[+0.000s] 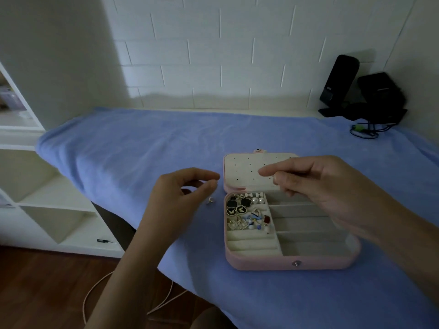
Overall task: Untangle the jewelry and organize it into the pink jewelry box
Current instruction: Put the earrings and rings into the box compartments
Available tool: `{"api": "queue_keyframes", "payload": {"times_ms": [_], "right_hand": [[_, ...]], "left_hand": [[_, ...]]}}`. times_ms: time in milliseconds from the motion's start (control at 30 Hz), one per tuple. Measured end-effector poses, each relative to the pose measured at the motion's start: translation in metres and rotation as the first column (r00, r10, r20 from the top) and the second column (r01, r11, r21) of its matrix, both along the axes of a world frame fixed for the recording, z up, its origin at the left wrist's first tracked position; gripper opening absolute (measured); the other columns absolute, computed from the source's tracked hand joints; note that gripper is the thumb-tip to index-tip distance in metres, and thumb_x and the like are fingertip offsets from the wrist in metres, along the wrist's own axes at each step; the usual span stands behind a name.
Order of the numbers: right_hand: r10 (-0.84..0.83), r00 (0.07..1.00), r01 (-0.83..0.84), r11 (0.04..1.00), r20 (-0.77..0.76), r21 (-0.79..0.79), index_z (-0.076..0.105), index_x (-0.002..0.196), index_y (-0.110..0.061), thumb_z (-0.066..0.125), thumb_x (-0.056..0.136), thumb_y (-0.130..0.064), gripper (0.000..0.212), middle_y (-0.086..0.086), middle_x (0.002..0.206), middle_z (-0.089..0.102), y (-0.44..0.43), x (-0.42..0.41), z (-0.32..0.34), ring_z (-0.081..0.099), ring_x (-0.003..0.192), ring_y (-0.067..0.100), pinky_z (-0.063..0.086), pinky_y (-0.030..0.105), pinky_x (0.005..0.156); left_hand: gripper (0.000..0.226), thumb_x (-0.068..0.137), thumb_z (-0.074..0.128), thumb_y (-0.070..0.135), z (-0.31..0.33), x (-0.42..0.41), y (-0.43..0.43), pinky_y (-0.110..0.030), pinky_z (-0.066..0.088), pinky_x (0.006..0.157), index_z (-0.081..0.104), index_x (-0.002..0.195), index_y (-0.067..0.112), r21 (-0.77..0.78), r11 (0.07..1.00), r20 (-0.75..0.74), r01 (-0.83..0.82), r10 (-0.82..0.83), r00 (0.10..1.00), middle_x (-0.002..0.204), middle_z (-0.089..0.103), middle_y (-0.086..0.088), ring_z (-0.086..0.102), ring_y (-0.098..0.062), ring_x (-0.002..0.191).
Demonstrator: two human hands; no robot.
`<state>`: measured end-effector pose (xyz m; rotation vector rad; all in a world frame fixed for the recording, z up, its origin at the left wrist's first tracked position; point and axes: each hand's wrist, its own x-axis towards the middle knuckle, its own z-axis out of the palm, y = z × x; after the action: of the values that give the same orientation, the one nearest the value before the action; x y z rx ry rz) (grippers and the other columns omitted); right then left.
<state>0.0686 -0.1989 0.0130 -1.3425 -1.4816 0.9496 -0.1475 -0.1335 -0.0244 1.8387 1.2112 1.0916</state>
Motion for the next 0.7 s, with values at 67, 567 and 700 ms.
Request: {"api": "queue_keyframes", "payload": {"times_ms": [67,567,700], "right_hand": [[-0.015,1.0,0.015,0.999,0.012,0.039,0.076,0.091,-0.023,0.063,0.083,-0.015,0.018,-0.003,0.07,0.069,-0.001,-0.002,0.0,0.06,0.065,0.002,0.044,0.005,0.065],[-0.064,0.964,0.082,0.995,-0.259,0.058,0.073,0.089,-0.006,0.071,0.069,-0.003,0.021,0.009,0.079,0.075,-0.005,-0.014,-0.001,0.072,0.075,0.018,0.054,0.016,0.064],[-0.103,0.94,0.139,0.987,-0.326,0.086,0.073,0.088,-0.005,0.071,0.069,-0.004,0.02,0.009,0.077,0.074,-0.004,-0.013,-0.002,0.071,0.072,0.016,0.053,0.015,0.063]], "left_hand": [[0.014,0.081,0.068,0.023,0.008,0.004,-0.006,-0.018,0.04,0.048,0.073,0.08,0.036,0.008,0.997,0.034,0.073,-0.073,0.997,0.074,0.069,0.008,0.056,-0.019,0.053],[0.025,0.06,0.069,0.045,0.034,0.044,-0.014,-0.057,0.052,0.072,0.075,0.074,0.026,0.01,0.962,0.135,0.273,-0.272,0.953,0.077,0.073,-0.001,0.064,-0.042,0.076],[0.033,0.055,0.065,0.054,0.033,0.046,-0.013,-0.032,0.056,0.069,0.072,0.075,0.03,0.005,0.975,0.094,0.222,-0.222,0.971,0.075,0.072,0.003,0.069,-0.02,0.071]]}}
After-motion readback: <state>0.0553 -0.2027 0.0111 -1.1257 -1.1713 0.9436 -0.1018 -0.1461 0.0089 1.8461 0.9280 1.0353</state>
